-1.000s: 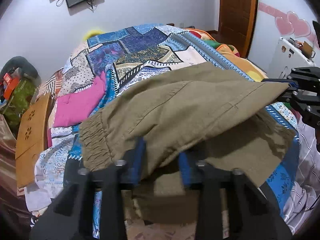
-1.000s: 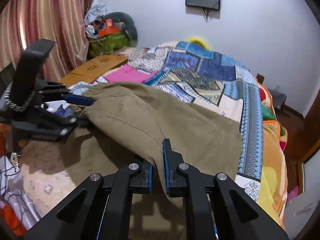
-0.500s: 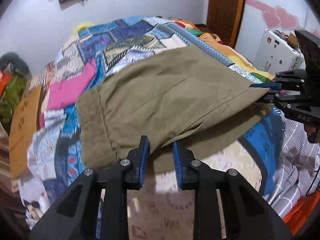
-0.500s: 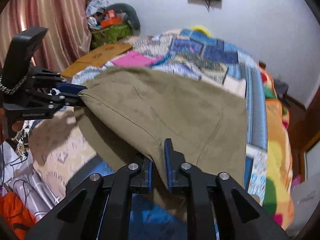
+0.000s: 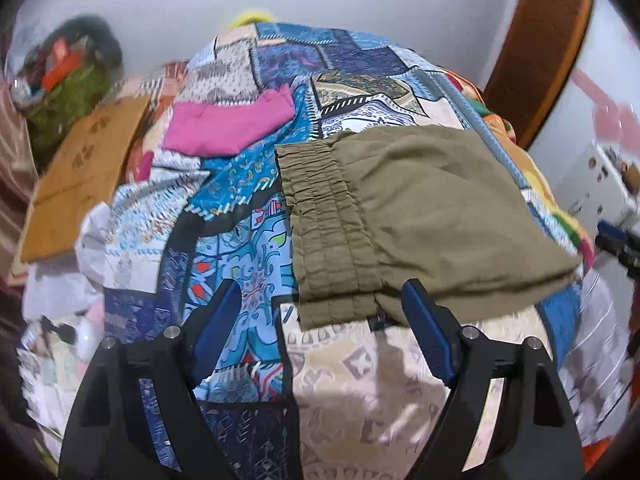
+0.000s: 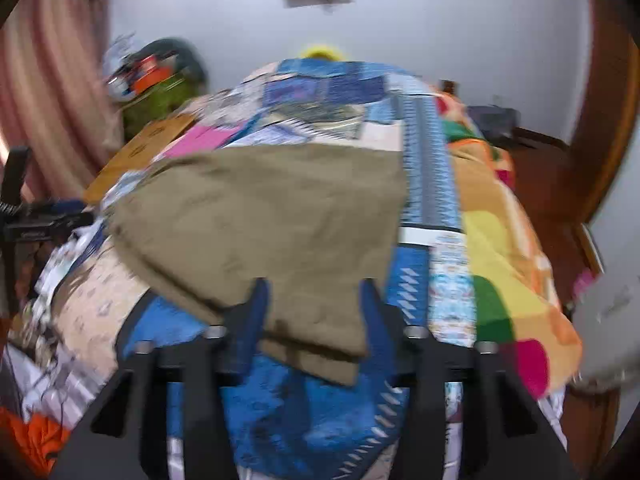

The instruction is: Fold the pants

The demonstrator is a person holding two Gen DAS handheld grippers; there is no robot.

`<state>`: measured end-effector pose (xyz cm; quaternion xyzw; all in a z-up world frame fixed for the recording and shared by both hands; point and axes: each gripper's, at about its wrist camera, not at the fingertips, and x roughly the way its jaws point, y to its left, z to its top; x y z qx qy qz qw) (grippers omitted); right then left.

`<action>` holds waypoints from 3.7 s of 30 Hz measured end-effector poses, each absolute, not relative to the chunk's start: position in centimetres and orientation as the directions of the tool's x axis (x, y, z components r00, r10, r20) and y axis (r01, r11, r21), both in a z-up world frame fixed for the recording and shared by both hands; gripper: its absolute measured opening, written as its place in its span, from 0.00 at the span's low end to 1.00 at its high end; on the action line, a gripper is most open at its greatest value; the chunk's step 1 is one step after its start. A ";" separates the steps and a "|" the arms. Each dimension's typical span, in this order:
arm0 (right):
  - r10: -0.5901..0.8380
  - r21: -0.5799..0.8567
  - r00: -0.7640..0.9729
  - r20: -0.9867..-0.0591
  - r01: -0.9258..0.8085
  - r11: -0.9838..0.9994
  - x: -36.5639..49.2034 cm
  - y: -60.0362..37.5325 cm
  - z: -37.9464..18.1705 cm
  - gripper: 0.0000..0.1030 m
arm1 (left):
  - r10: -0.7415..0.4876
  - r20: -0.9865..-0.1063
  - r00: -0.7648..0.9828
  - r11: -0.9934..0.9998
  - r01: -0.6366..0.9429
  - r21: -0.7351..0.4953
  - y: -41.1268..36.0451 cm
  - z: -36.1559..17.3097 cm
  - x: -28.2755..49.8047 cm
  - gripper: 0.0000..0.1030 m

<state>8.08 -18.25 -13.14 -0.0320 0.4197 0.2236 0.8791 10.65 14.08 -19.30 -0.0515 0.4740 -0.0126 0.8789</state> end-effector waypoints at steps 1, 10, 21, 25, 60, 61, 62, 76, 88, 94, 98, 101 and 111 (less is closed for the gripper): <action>0.331 0.116 0.568 -0.753 -0.381 0.917 8.2 -18.8 -13.2 0.60 | -0.085 -0.834 0.546 0.991 -0.036 -0.125 14.4 -19.5 11.0 0.80; 0.337 0.232 0.498 -0.799 -0.262 0.937 8.6 -20.0 -16.8 0.60 | -0.208 -0.861 0.465 0.957 -0.084 -0.277 14.1 -23.0 13.4 0.80; 0.400 0.335 0.440 -0.804 -0.220 0.916 7.8 -20.3 -19.3 0.15 | -0.250 -0.850 0.463 0.944 -0.078 -0.320 14.1 -23.4 12.6 0.70; 0.407 0.341 0.442 -0.799 -0.224 0.913 7.6 -20.5 -19.3 0.12 | -0.229 -0.851 0.472 0.953 -0.069 -0.295 14.0 -22.9 12.5 0.60; 0.403 0.195 0.473 -0.783 -0.428 0.882 10.3 -13.3 -14.6 0.30 | -0.193 -0.838 0.509 0.968 -0.043 -0.249 14.2 -21.5 14.0 0.53; 0.407 0.196 0.471 -0.783 -0.435 0.879 10.2 -12.9 -14.6 0.31 | -0.205 -0.842 0.500 0.965 -0.043 -0.260 14.1 -21.8 14.1 0.52; 0.411 0.195 0.466 -0.783 -0.443 0.875 10.3 -12.3 -14.6 0.32 | -0.199 -0.838 0.508 0.966 -0.043 -0.255 14.1 -21.8 13.9 0.51; 0.465 0.197 0.406 -0.787 -0.549 0.812 10.8 -5.9 -15.6 0.41 | -0.194 -0.833 0.518 0.972 -0.012 -0.233 14.3 -21.8 11.0 0.49; 0.478 0.215 0.380 -0.792 -0.559 0.801 9.4 -6.2 -17.5 0.43 | -0.128 -0.769 0.627 0.991 0.043 -0.130 10.5 -16.1 12.0 0.50; 0.500 0.244 0.372 -0.782 -0.555 0.796 8.9 -6.8 -17.3 0.43 | -0.078 -0.750 0.657 0.992 -0.020 -0.121 10.2 -15.0 12.1 0.50; 0.512 0.252 0.368 -0.776 -0.564 0.787 8.4 -7.3 -17.3 0.43 | -0.111 -0.733 0.671 0.987 -0.011 -0.160 10.7 -13.4 11.8 0.50; 0.519 0.255 0.370 -0.770 -0.566 0.784 8.2 -7.5 -17.4 0.43 | -0.169 -0.746 0.645 0.980 0.029 -0.197 9.8 -13.7 12.0 0.50; 0.515 0.256 0.378 -0.769 -0.555 0.791 7.6 -8.8 -17.2 0.43 | -0.149 -0.840 0.522 0.988 0.050 -0.145 7.2 -21.8 12.8 0.50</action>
